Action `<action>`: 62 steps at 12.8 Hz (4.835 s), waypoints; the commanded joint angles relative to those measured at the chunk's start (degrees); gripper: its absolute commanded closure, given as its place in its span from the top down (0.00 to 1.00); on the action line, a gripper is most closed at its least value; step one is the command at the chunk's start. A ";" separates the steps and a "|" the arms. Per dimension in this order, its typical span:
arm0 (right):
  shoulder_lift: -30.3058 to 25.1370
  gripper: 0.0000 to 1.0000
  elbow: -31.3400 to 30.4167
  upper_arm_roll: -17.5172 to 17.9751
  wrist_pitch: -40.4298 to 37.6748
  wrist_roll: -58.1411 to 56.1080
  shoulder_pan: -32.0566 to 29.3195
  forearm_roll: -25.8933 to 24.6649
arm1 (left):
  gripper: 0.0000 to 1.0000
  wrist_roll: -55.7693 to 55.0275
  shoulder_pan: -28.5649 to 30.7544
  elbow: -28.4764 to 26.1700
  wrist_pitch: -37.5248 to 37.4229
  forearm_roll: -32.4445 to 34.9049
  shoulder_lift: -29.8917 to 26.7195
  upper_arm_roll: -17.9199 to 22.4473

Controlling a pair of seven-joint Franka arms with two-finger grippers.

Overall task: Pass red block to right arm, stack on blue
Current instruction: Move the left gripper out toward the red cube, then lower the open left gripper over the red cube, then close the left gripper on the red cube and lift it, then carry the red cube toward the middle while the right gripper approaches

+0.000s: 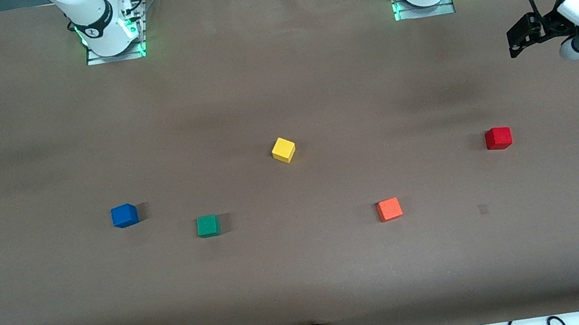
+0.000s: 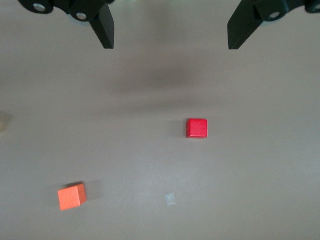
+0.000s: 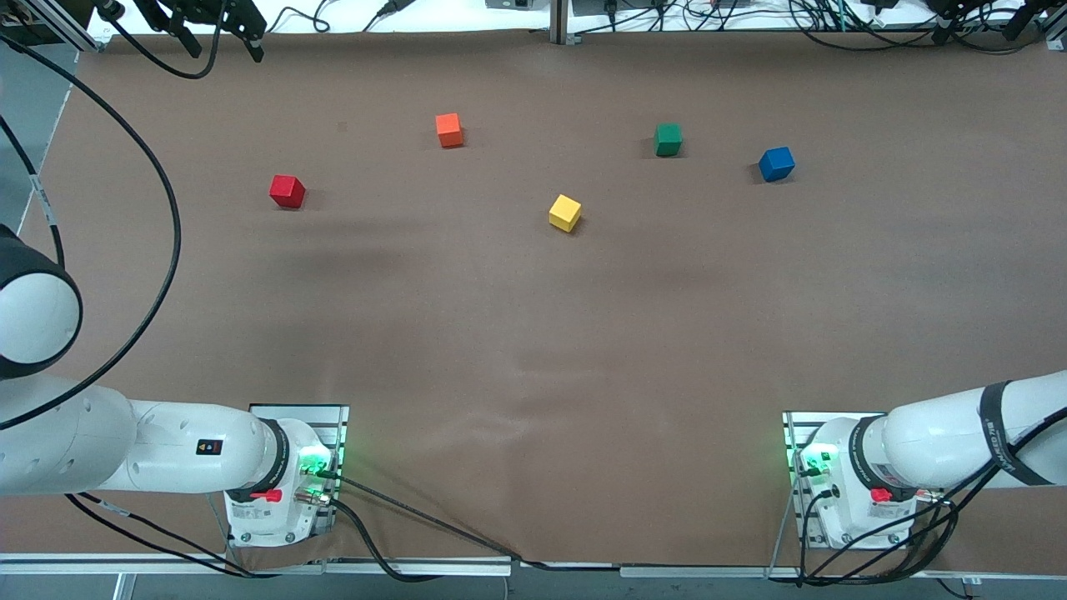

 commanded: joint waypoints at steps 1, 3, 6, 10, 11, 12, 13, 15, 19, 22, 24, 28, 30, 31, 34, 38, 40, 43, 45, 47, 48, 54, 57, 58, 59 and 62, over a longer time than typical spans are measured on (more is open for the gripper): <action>0.30 1.00 1.06 0.32 -0.33 -0.25 -0.43 -0.29 | 1.00 -0.05 0.13 1.99 -1.74 -0.51 1.88 0.17; 0.39 1.00 1.06 0.32 -0.33 -0.25 -0.35 -0.29 | 1.00 0.21 0.74 1.91 -1.83 -0.42 2.50 0.44; 0.39 1.00 1.06 0.32 -0.33 -0.25 -0.35 -0.29 | 1.00 0.39 1.88 1.56 0.61 0.27 3.81 0.52; 0.39 1.00 1.06 0.32 -0.33 -0.43 -0.35 -0.29 | 1.00 5.30 4.95 -1.77 12.81 3.18 5.23 0.44; 0.39 1.00 1.06 0.32 -0.42 -0.43 -0.43 -0.29 | 1.00 6.35 5.92 -4.05 15.98 3.18 5.23 0.44; 0.39 1.00 1.06 0.32 -0.42 -0.60 -0.43 -0.29 | 1.00 6.62 6.10 -6.85 18.80 3.09 5.23 0.44; 0.39 1.00 1.06 0.32 -0.42 -0.60 -0.43 -0.29 | 1.00 6.71 7.58 -10.10 20.74 3.09 5.23 0.35; 0.39 1.00 1.06 0.32 -0.33 -0.69 -0.43 -0.29 | 1.00 6.80 8.74 -16.43 25.48 2.83 5.57 0.35; 1.09 1.00 1.33 0.23 -0.42 -0.87 -0.43 -0.29 | 1.00 6.89 8.83 -19.45 33.06 2.83 11.19 0.35; 1.09 1.00 1.42 0.23 -0.42 -0.95 -0.52 -0.29 | 1.00 8.38 8.83 -20.15 36.99 2.83 14.97 0.17; 1.09 1.00 1.42 0.23 -0.42 -0.96 -0.52 -0.29 | 1.00 10.14 10.05 -22.95 43.41 2.74 17.34 0.09; 1.18 1.00 1.42 0.23 -0.42 -1.04 -0.43 -0.29 | 1.00 10.06 10.24 -24.20 47.29 1.16 21.04 -0.18; 1.18 1.00 1.42 0.32 -0.51 -0.96 -0.43 -0.29 | 1.00 10.32 10.76 -24.63 49.67 1.16 23.58 -0.18; 1.18 1.00 1.42 0.32 -0.51 -0.96 -0.43 -0.21 | 1.00 10.58 10.76 -24.81 50.11 1.16 24.29 -0.18; 1.18 1.00 1.42 0.32 -0.42 -0.87 -0.43 0.58 | 1.00 11.55 10.32 -24.64 50.46 1.94 26.66 -0.18; 1.27 1.00 1.33 0.32 -0.42 -0.87 -0.35 0.58 | 0.63 11.99 10.41 -24.46 50.91 2.04 26.94 -0.18; 1.27 1.00 1.33 0.32 -0.42 -0.87 -0.35 1.11 | 0.25 13.82 10.32 -24.64 49.16 2.13 26.67 -0.27; 1.62 1.00 1.33 0.32 -0.33 -0.60 -0.35 1.73 | 0.11 22.86 10.24 -24.37 48.27 2.13 24.31 -0.44; 1.62 1.00 1.33 0.32 -0.33 -0.43 -0.35 1.73 | 0.12 30.06 10.76 -24.11 48.27 1.17 22.72 -3.06; 1.70 1.00 1.33 0.32 -0.42 -0.43 -0.26 1.73 | 0.11 33.07 10.94 -24.02 48.36 -0.32 22.10 -6.23; 2.23 1.00 1.33 0.32 -0.42 -0.43 -0.17 1.73 | 0.07 35.95 11.03 -23.06 48.36 -3.03 22.27 -8.33; 4.78 1.00 0.80 0.41 -1.12 -1.13 0.01 1.73 | 0.11 53.19 10.67 -16.29 46.43 -27.80 27.19 -14.93; 6.01 1.00 0.63 0.76 -1.12 -0.78 0.09 6.26 | 0.10 59.95 10.67 -14.11 45.81 -40.28 27.90 -19.06; 7.40 1.00 0.19 0.76 -0.95 -0.43 -0.08 9.78 | 0.10 63.02 10.67 -12.70 45.03 -44.85 28.94 -20.29; 8.81 1.00 0.19 0.67 -0.69 -0.51 -0.34 13.99 | 0.10 66.53 10.67 -10.42 42.76 -50.29 30.09 -20.83; 13.38 1.00 0.18 0.49 -0.07 -0.52 -0.61 26.56 | 0.08 81.55 9.71 -5.93 35.63 -60.86 33.08 -21.18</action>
